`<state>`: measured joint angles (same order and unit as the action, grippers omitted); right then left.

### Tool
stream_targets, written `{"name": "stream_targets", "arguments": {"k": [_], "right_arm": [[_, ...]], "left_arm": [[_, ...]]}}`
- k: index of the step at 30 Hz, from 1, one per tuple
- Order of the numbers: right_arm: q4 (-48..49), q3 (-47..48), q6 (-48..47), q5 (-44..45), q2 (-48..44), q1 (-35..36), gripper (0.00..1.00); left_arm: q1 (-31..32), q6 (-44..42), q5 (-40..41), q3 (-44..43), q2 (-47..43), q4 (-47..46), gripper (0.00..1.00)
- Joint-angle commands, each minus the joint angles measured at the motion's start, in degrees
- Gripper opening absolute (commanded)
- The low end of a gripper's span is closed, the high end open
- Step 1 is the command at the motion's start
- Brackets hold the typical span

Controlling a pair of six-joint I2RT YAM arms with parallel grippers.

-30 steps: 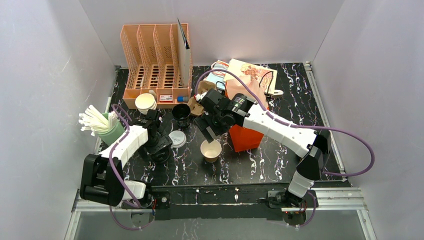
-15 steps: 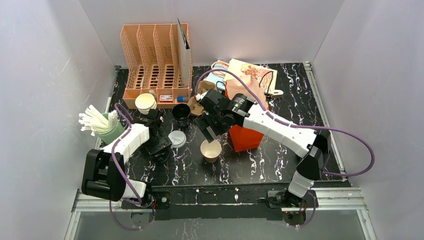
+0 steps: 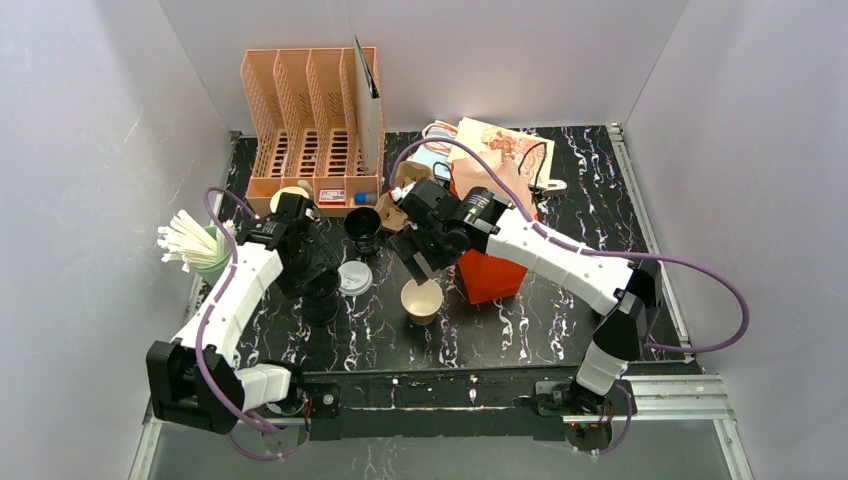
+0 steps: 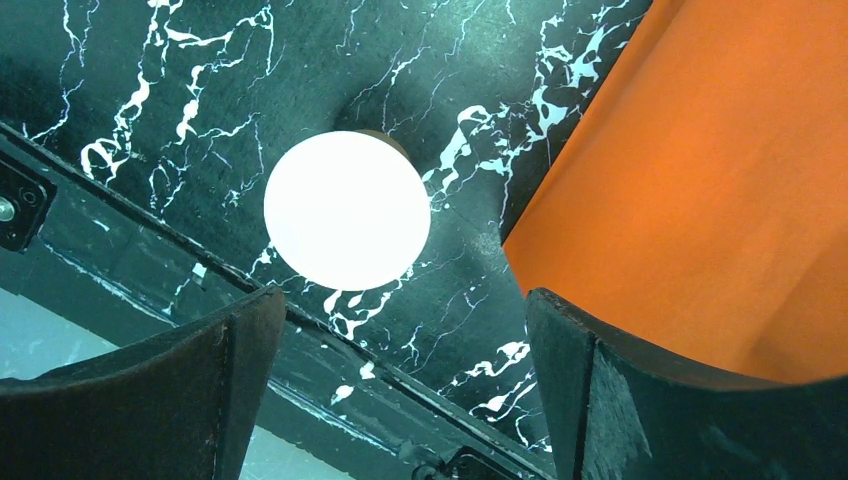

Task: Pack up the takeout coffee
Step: Close the cup lid on the coffee cup.

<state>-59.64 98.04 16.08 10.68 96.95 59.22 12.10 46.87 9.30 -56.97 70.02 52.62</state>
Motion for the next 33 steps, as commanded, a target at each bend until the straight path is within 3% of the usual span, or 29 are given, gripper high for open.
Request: {"name": "stream_targets", "arguments": {"k": [1,5,10,18,21,26,33], "right_arm": [[0.61,1.98,-1.01,2.6,-1.88,-0.4,0.98],[1.1,3.68,-1.54,4.69,-3.09,-0.5,0.98],[3.39,6.63,-2.59,5.85,-5.38,-0.6,0.98],[4.97,13.58,-4.07,8.59,-6.86,-0.68,0.98],[4.93,15.09,-4.24,10.63,-7.39,-0.68,0.98],[5.99,13.34,-4.39,12.36,-10.18,-0.68,0.98],[7.22,11.49,-4.28,14.49,-13.32,-0.62,0.98]], "left_arm": [[-0.32,0.36,-8.77,-2.42,-2.87,3.85,0.73],[0.04,-2.23,-21.28,-2.35,-4.9,0.95,0.71],[3.82,-3.83,-25.11,-3.98,-6.81,-0.61,0.68],[27.21,-0.18,-10.38,-12.12,2.04,-4.62,0.69],[32.93,-1.75,-5.28,-15.92,7.19,-4.36,0.7],[38.57,-5.69,-1.61,-21.28,15.26,-2.22,0.71],[41.13,-8.81,1.4,-26.18,21.38,1.81,0.71]]}}
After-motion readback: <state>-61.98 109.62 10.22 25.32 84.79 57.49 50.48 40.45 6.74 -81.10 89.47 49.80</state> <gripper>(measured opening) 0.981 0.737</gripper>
